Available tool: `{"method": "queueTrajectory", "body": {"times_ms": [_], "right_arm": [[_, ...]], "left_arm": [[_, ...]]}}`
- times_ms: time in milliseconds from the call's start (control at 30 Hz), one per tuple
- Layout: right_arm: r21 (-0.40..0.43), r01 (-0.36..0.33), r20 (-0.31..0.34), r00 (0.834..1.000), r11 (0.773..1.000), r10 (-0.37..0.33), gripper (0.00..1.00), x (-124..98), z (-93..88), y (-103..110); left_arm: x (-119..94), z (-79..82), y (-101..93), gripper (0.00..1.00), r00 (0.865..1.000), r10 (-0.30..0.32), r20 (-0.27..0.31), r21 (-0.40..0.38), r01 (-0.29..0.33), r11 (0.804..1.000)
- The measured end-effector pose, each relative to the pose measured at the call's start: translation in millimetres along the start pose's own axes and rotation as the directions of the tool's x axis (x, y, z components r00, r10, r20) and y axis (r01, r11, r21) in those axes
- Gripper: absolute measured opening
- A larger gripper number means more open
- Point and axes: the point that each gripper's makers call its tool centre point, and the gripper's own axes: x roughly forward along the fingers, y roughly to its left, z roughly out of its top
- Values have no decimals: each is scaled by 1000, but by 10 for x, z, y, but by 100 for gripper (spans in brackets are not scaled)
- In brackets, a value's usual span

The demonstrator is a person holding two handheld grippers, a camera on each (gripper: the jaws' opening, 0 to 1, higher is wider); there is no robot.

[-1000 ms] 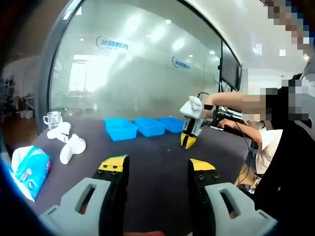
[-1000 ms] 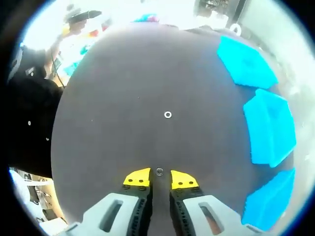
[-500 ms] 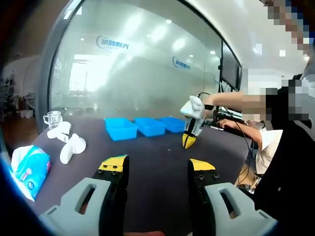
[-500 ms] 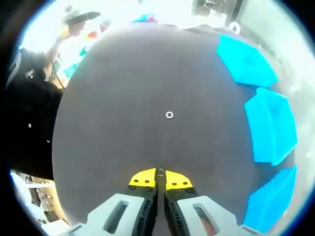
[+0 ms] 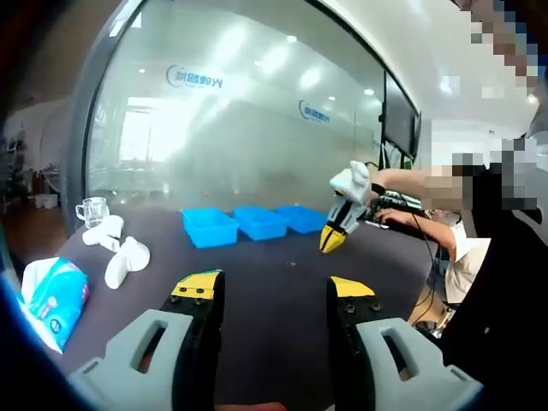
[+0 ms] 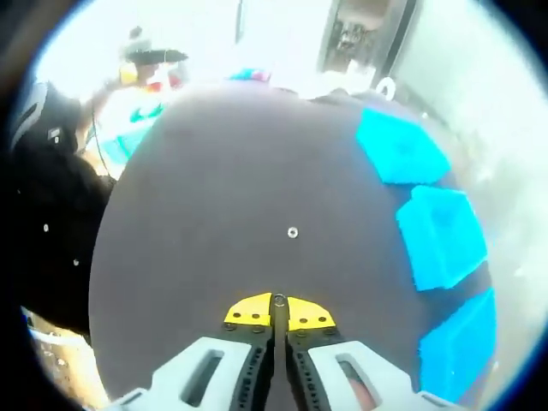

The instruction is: Sort the screws, nuts, and washers into the corresponding bins

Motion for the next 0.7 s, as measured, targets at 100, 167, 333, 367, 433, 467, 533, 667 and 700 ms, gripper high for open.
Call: {"method": "queueTrajectory", "body": {"times_ms": [100,167,333,367,433,467,533,667,700], "right_arm": [[13,46,66,997,999,-47,1,-91,44,7],[22,76,116,990,997,-78,1,-157,76,34],[61,160,221,960,985,-170,1,-320,143,100],[74,168,241,953,983,-181,1,-347,157,118],[94,203,278,934,975,-222,1,-401,181,112],[112,220,297,923,969,-244,1,-423,190,104],[113,262,314,906,959,-284,1,-458,188,94],[162,341,373,848,926,-377,1,-570,251,47],[175,360,389,830,916,-400,1,-603,270,39]], "left_arm": [[0,18,-25,47,1000,0,2,7,0,1000],[3,31,-51,47,1000,-4,3,9,4,1000],[23,63,-111,47,1000,-13,7,18,13,1000],[27,71,-123,47,1000,-15,8,19,15,1000],[37,83,-142,47,1000,-20,10,22,20,1000],[41,86,-149,47,1000,-23,11,21,22,1000],[46,91,-158,47,1000,-26,14,18,26,1000],[47,106,-176,47,999,-34,20,9,34,999],[44,112,-176,47,999,-35,23,7,35,999]]}}
